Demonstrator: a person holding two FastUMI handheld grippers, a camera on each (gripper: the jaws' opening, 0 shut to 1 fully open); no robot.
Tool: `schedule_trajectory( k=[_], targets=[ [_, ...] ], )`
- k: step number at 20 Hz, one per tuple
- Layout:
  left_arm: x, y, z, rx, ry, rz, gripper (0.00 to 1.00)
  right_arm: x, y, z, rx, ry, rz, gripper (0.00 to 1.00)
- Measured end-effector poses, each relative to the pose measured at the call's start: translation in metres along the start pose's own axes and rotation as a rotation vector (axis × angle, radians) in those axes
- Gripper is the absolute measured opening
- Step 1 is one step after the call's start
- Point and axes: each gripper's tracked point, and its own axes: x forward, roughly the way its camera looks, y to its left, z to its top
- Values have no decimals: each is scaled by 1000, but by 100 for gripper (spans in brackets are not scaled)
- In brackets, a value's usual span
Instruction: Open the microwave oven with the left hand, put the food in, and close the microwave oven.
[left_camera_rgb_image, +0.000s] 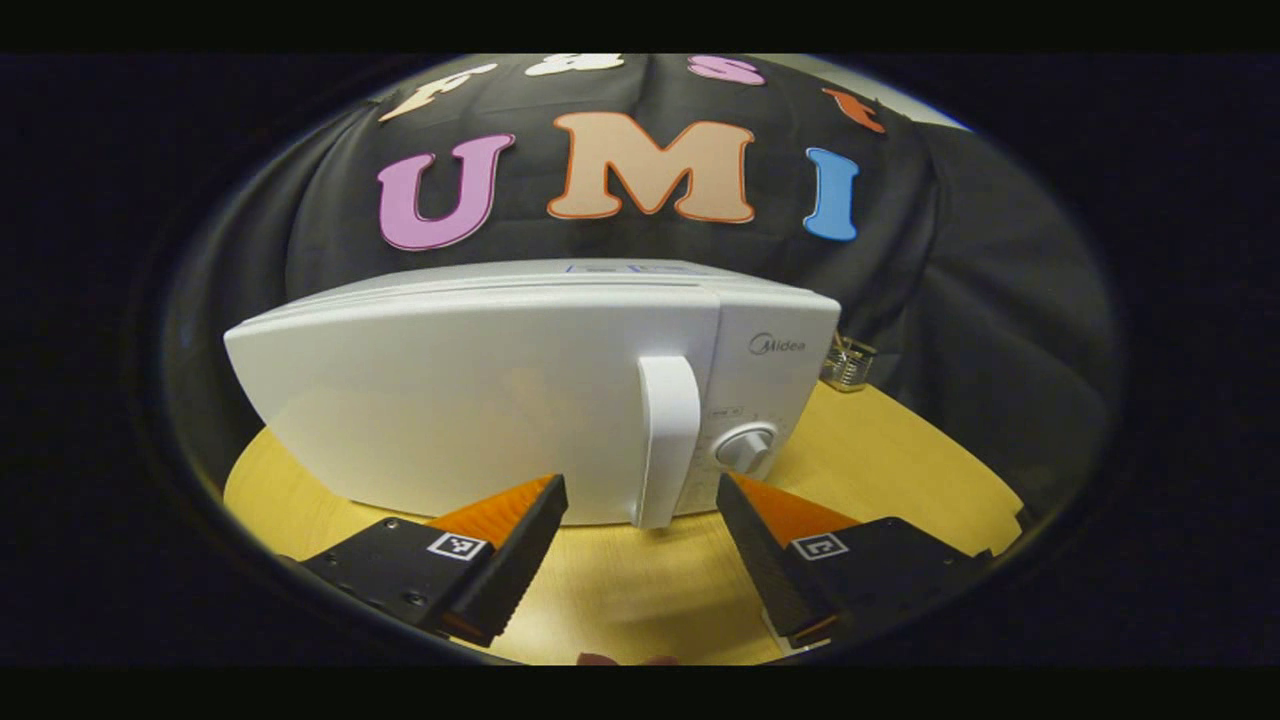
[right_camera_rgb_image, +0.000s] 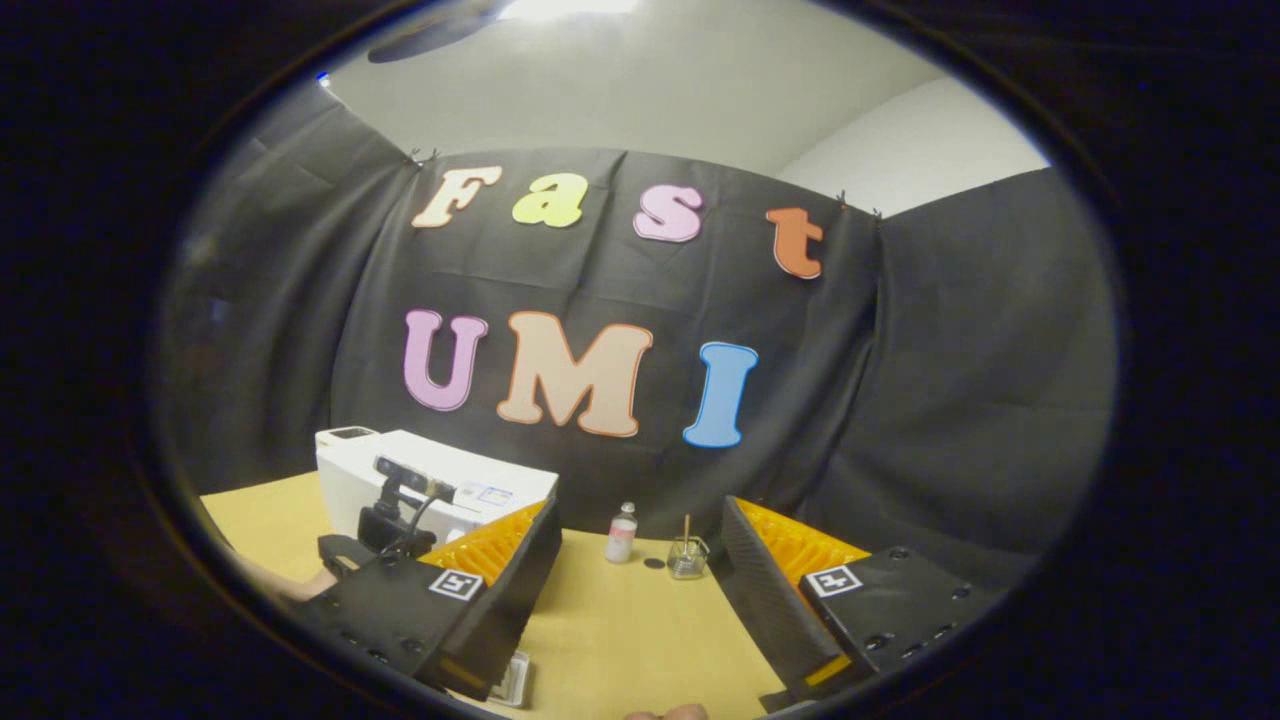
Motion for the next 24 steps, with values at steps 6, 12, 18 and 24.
schedule_trajectory(
  k=[6,12,18,24],
  targets=[
    [10,-2,4,34,-11,-8,70,-3,-1,-12,46,49,7,97],
    [16,-2,3,63,1,-15,63,-3,1,-10,27,46,13,97],
    [18,-7,2,79,-11,-33,23,-6,1,-14,10,55,12,97],
    [15,-9,2,100,-4,-74,11,-6,8,-11,29,51,29,97]
  ],
)
